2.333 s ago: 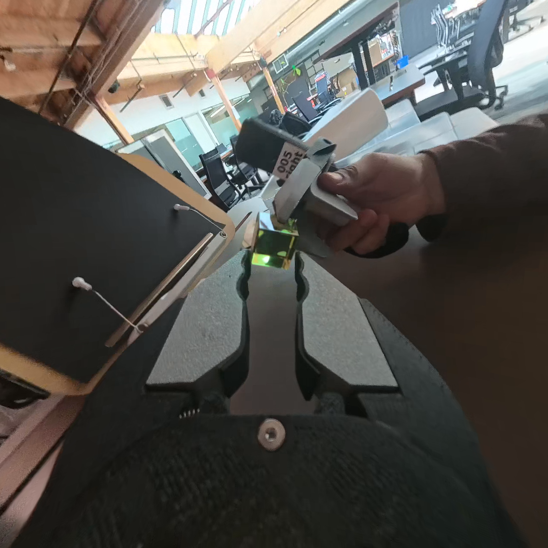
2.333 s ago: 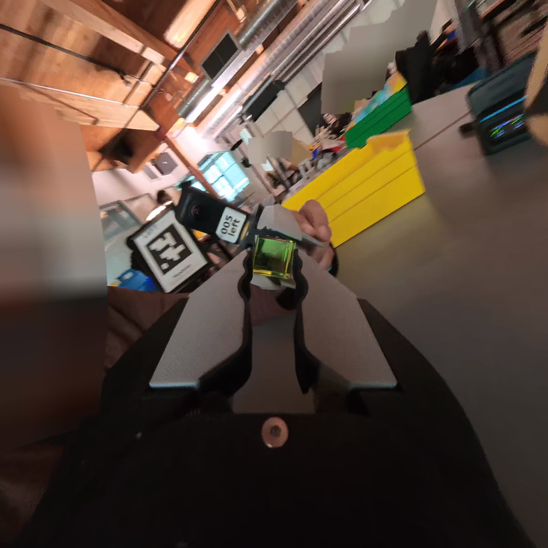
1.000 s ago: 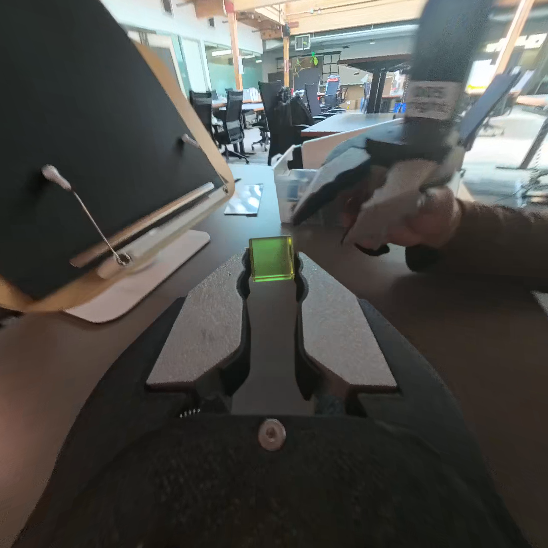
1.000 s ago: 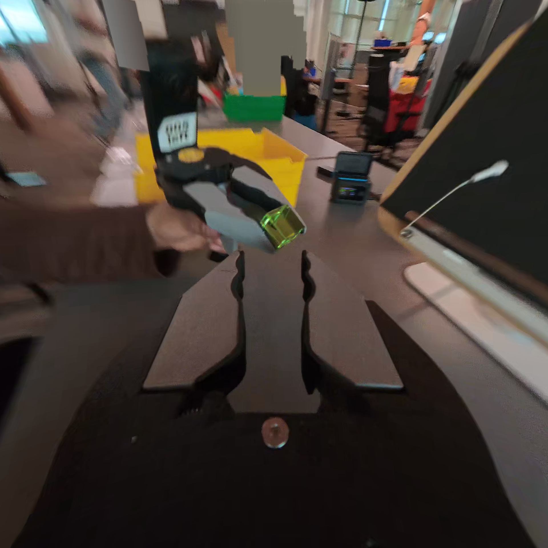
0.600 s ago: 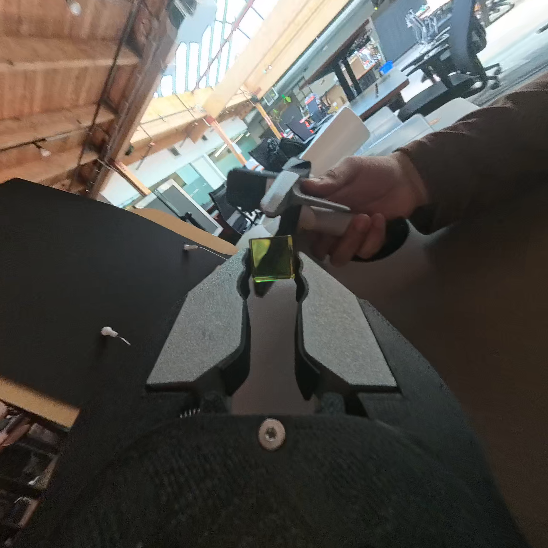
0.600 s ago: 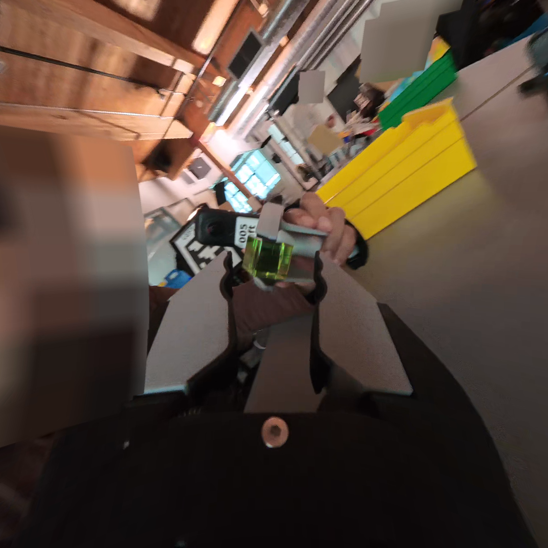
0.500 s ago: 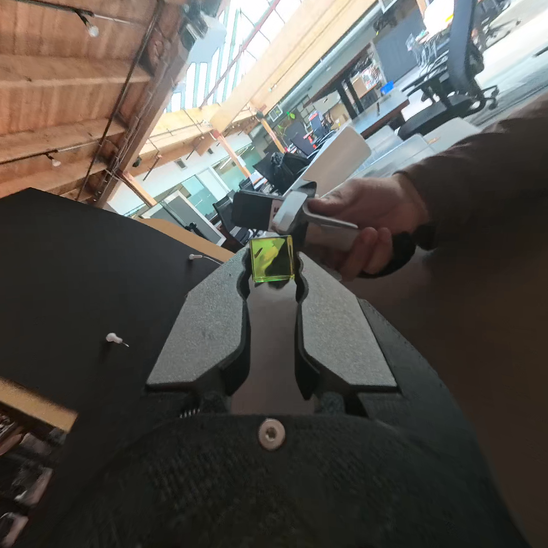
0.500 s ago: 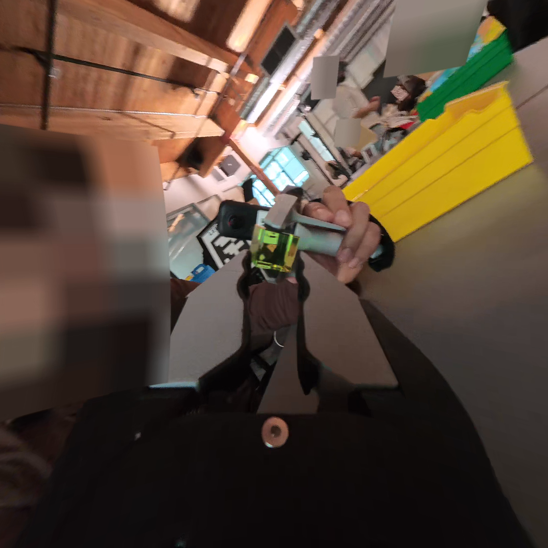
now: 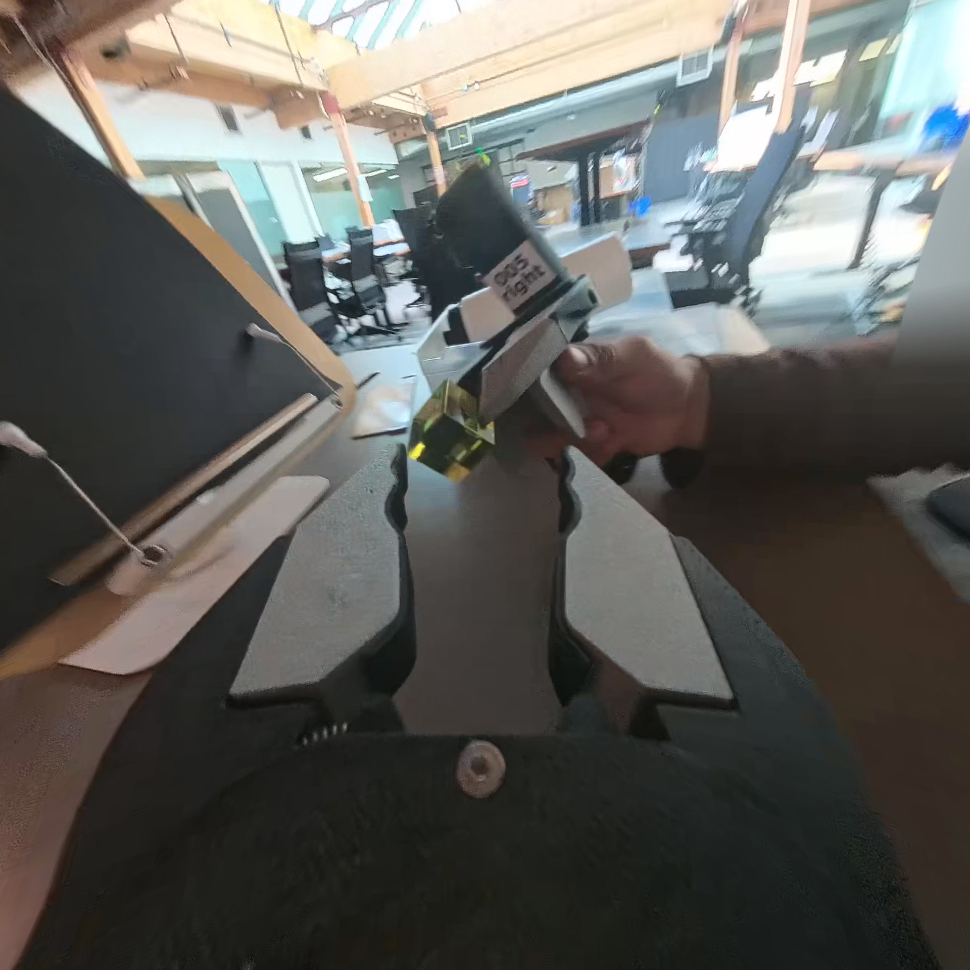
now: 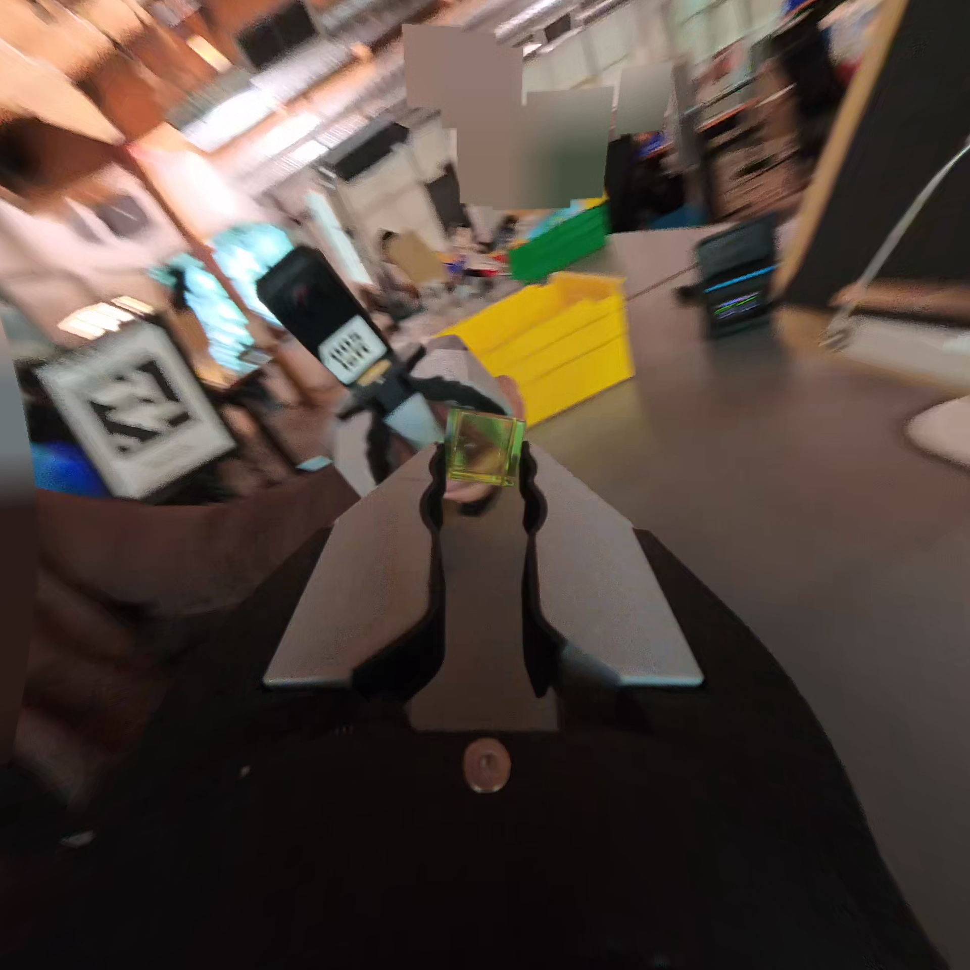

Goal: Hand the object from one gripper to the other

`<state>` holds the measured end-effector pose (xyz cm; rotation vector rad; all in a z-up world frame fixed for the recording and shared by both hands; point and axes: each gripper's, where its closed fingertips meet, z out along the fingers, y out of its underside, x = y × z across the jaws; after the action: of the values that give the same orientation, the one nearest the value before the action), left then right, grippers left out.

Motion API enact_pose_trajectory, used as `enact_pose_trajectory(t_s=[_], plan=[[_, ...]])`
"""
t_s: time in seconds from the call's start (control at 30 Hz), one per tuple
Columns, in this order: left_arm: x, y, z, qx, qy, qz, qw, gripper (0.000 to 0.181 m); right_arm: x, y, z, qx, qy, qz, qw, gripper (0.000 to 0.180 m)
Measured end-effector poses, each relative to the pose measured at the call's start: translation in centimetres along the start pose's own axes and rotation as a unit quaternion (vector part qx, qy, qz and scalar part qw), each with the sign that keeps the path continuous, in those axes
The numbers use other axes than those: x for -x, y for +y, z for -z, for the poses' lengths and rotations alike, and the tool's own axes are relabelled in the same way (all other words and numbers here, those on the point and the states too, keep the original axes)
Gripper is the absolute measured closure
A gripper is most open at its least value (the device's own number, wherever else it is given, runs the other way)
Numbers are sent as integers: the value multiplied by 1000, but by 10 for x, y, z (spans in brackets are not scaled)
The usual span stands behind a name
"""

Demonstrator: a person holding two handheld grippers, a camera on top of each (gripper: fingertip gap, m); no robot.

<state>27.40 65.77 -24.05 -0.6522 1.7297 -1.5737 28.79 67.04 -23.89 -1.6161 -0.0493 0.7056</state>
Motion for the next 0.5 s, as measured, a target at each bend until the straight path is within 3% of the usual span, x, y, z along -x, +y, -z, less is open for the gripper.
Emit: enact_pose_trajectory(t_s=[0.03, 0.13, 0.23, 0.4, 0.5], plan=[[2, 0, 2, -4, 15, 43, 999, 127, -7, -2, 3, 7, 53, 60, 997, 155], [15, 6, 4, -5, 28, 153, 988, 127, -16, -6, 11, 48, 178, 249, 951, 155], [19, 10, 3, -9, 42, 216, 975, 127, -8, -1, 5, 82, 225, 394, 887, 155], [13, 2, 2, -37, 83, 288, 953, 124, -8, 11, -6, 135, 282, 556, 770, 154], [7, 7, -1, -22, 99, 296, 950, 133, -5, 9, -11, 138, 301, 598, 730, 155]])
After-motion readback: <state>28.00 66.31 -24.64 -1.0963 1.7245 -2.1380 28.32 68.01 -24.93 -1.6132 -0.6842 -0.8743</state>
